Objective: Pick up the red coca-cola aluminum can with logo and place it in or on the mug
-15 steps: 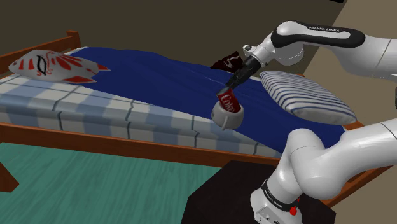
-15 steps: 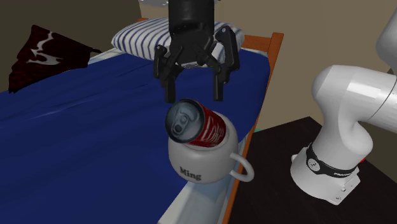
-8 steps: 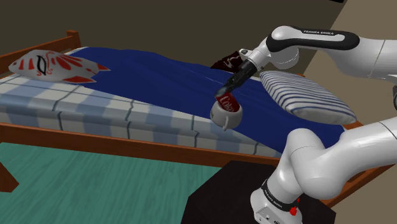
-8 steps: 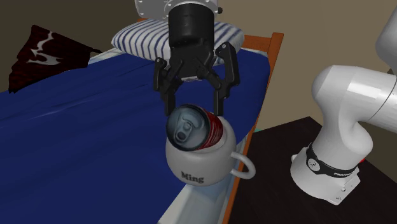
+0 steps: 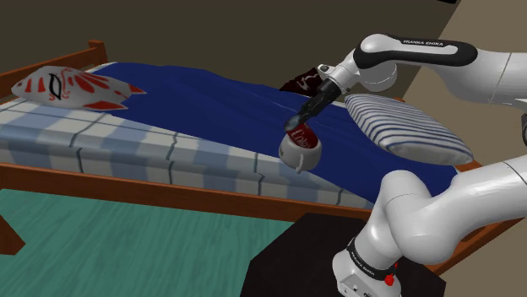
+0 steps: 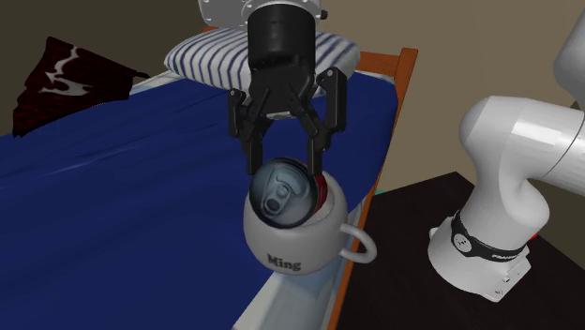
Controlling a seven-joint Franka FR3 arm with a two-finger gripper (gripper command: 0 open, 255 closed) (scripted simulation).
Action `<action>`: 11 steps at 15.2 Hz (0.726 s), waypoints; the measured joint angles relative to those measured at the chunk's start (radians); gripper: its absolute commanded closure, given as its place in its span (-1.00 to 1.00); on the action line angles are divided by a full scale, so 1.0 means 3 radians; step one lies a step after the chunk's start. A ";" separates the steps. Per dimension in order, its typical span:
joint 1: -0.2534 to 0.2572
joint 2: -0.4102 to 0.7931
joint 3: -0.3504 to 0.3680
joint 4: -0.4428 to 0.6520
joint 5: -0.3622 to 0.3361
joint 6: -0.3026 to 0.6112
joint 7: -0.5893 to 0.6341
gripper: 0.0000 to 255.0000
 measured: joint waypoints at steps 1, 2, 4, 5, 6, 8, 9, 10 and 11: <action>0.0000 0.0000 0.0000 0.0002 0.0001 -0.0001 0.0000 1.00; 0.0000 -0.0001 0.0001 0.0000 0.0001 0.0001 0.0000 1.00; 0.0001 0.0000 0.0001 0.0002 0.0003 0.0000 0.0001 1.00; 0.0002 -0.0001 0.0002 0.0002 0.0003 0.0002 0.0001 1.00; 0.0000 -0.0002 0.0001 0.0000 0.0003 0.0004 -0.0001 1.00; -0.0004 -0.0008 0.0023 0.0029 0.0001 -0.0037 0.0027 1.00; -0.0011 -0.0022 0.0048 0.0058 0.0001 -0.0070 0.0053 1.00; -0.0011 -0.0027 0.0068 0.0092 0.0006 -0.0102 0.0077 1.00; -0.0011 -0.0030 0.0084 0.0124 0.0007 -0.0139 0.0099 1.00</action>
